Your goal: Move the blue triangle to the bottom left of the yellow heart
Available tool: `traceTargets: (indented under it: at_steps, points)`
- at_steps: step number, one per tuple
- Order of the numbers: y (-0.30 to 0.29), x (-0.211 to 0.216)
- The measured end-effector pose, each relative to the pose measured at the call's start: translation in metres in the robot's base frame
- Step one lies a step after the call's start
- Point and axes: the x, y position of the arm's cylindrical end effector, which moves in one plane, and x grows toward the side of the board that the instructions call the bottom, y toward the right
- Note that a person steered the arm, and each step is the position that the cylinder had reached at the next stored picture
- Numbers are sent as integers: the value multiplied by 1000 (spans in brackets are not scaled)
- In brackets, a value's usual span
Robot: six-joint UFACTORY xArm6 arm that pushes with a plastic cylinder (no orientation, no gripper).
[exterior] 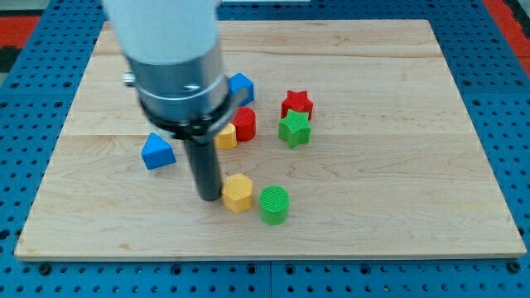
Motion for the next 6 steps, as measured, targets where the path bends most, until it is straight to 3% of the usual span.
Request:
traceTargets:
  at_steps: [2, 3, 5, 6]
  points:
    - [-189, -6]
    - [-198, -49]
    - [-96, -60]
    - [-110, -78]
